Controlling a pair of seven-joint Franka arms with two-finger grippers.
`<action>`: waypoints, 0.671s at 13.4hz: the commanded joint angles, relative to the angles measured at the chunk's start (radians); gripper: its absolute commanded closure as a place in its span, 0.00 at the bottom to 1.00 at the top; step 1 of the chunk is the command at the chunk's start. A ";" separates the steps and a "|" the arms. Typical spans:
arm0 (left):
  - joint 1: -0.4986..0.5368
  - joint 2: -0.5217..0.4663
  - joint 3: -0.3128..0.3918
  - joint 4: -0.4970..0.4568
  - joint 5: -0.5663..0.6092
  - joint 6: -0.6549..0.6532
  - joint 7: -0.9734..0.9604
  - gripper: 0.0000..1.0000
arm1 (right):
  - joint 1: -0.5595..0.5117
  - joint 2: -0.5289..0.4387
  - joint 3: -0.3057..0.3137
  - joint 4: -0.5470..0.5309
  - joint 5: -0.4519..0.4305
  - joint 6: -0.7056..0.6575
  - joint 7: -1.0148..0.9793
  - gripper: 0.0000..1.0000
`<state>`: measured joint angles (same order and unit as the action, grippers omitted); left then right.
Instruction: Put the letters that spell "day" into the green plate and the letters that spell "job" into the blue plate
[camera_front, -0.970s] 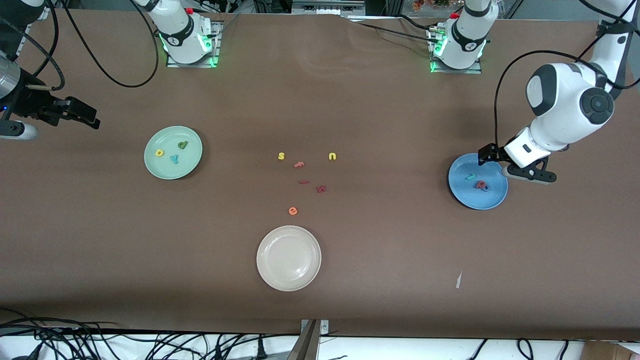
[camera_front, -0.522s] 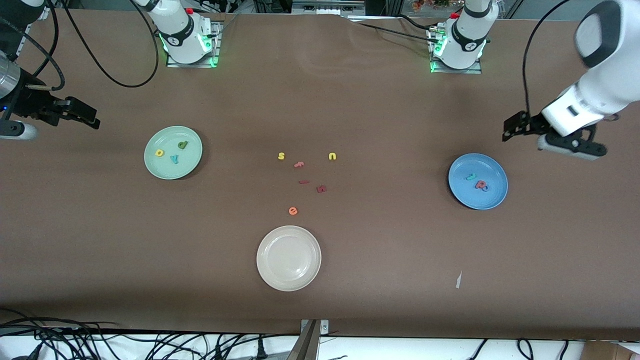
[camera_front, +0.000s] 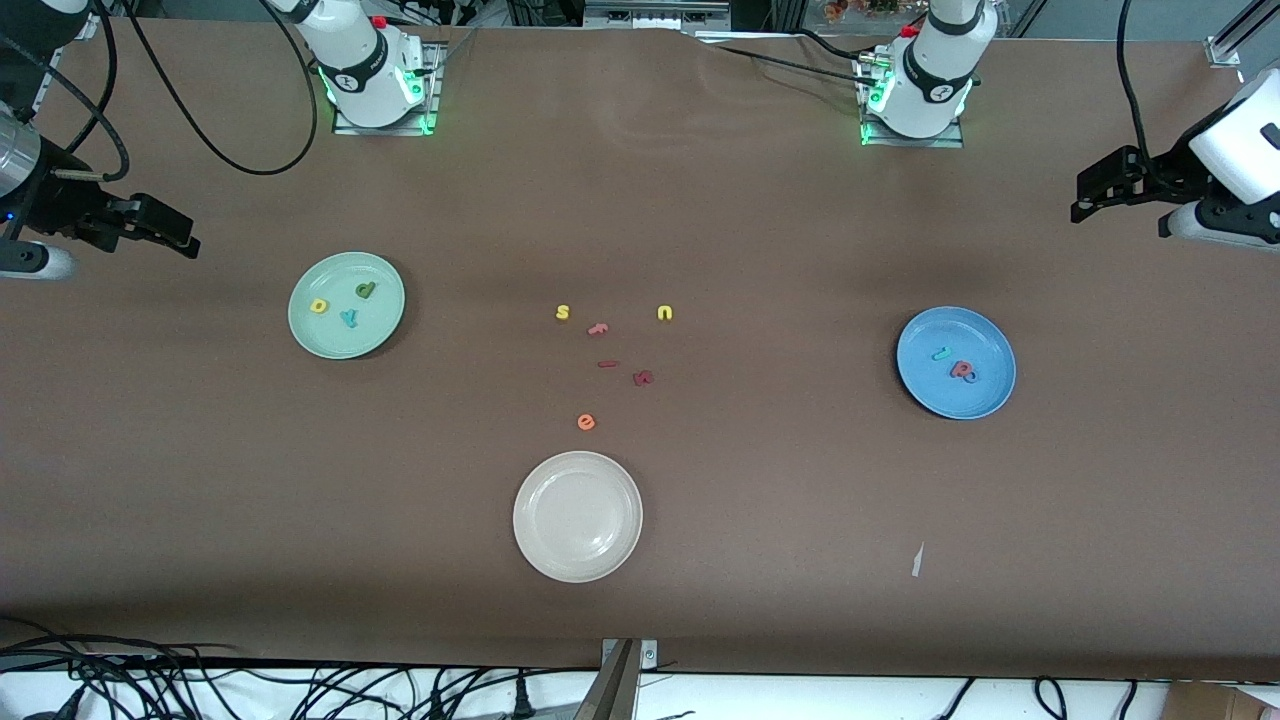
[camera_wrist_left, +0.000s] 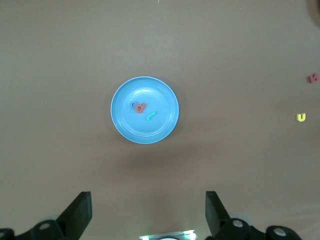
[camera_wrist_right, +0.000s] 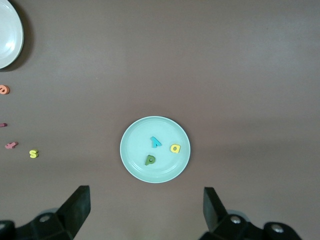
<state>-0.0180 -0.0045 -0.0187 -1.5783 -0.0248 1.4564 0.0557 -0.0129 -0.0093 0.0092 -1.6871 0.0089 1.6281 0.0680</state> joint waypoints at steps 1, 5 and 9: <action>-0.036 0.054 0.016 0.067 0.032 -0.037 -0.092 0.00 | -0.012 -0.011 0.009 -0.009 0.002 0.006 -0.002 0.00; -0.080 0.055 0.063 0.076 0.034 -0.042 -0.137 0.00 | -0.013 -0.011 0.009 -0.009 0.000 0.004 -0.007 0.00; -0.074 0.058 0.060 0.083 0.029 -0.041 -0.139 0.00 | -0.012 -0.011 0.009 -0.009 0.002 0.004 -0.007 0.00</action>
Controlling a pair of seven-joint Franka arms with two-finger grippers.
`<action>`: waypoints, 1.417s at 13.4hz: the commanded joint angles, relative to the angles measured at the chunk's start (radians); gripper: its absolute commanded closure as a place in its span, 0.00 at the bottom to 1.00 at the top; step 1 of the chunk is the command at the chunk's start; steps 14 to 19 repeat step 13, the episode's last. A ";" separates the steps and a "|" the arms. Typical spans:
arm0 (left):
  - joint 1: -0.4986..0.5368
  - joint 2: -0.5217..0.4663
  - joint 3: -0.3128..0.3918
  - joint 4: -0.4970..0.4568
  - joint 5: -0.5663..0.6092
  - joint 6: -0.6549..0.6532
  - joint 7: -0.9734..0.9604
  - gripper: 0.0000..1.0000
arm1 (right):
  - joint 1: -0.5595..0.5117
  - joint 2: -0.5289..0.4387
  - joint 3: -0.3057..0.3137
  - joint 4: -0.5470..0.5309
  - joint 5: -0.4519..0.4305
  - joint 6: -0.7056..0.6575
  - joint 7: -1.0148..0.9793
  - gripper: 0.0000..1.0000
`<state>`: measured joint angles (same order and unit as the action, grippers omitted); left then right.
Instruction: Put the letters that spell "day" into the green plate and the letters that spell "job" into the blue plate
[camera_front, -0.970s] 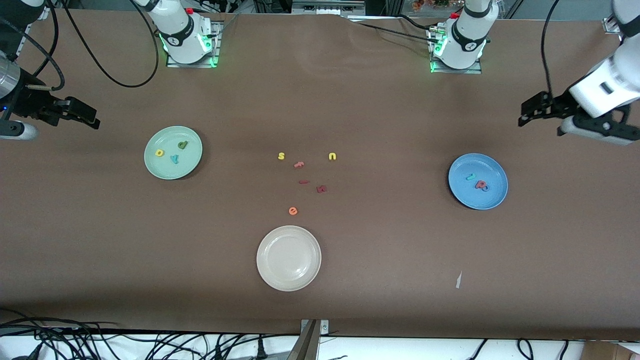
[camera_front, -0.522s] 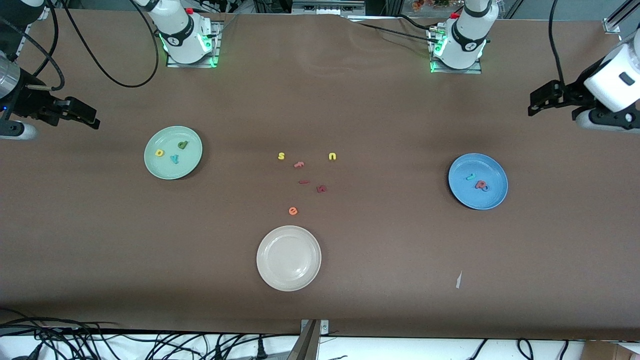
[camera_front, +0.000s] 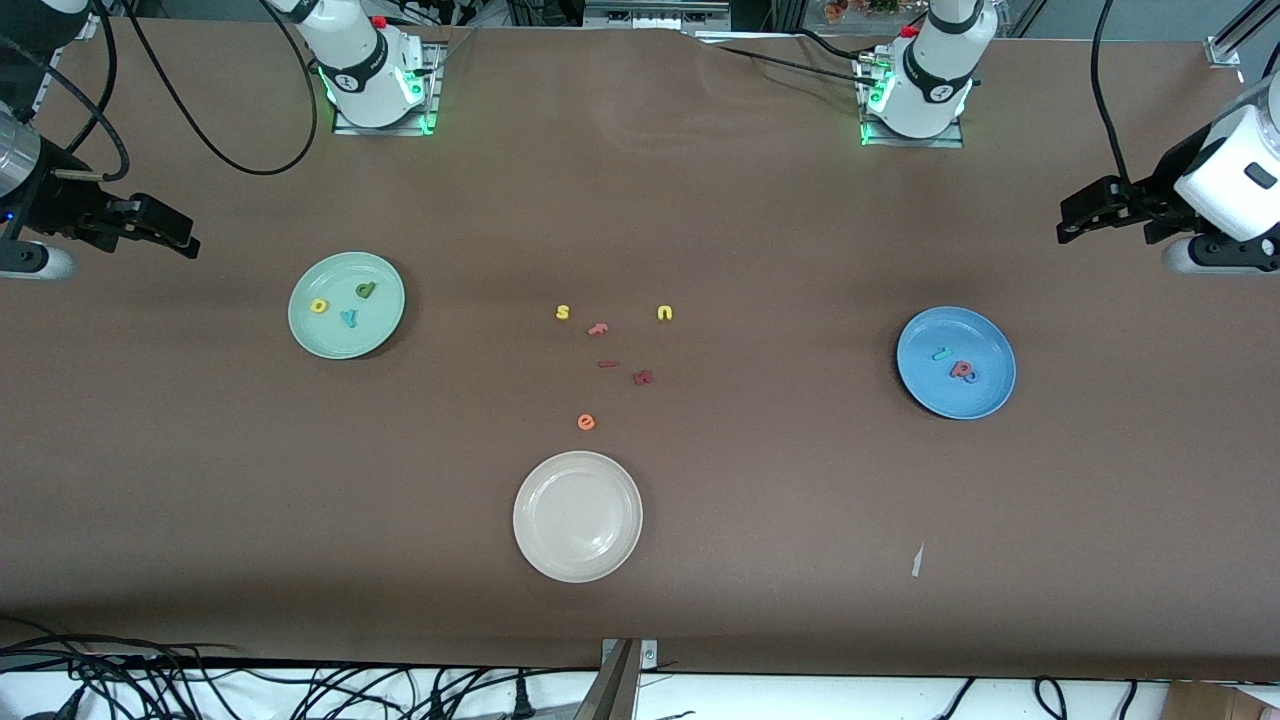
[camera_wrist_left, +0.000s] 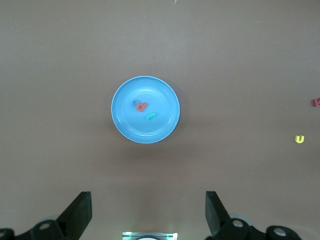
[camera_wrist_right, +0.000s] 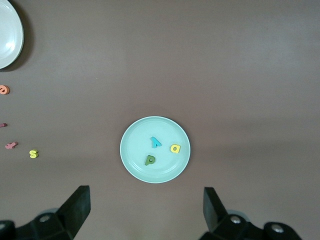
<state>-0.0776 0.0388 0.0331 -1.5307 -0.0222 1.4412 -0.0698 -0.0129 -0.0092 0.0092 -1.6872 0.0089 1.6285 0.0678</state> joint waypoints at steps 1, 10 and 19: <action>-0.016 0.013 0.008 0.037 0.025 -0.025 -0.015 0.00 | -0.013 -0.011 0.009 -0.009 0.002 0.004 -0.005 0.00; -0.008 0.015 0.008 0.037 0.015 -0.022 -0.011 0.00 | -0.013 -0.011 0.009 -0.009 0.002 0.004 -0.005 0.00; -0.010 0.015 0.008 0.037 0.015 -0.021 -0.013 0.00 | -0.013 -0.011 0.009 -0.009 0.002 0.004 -0.005 0.00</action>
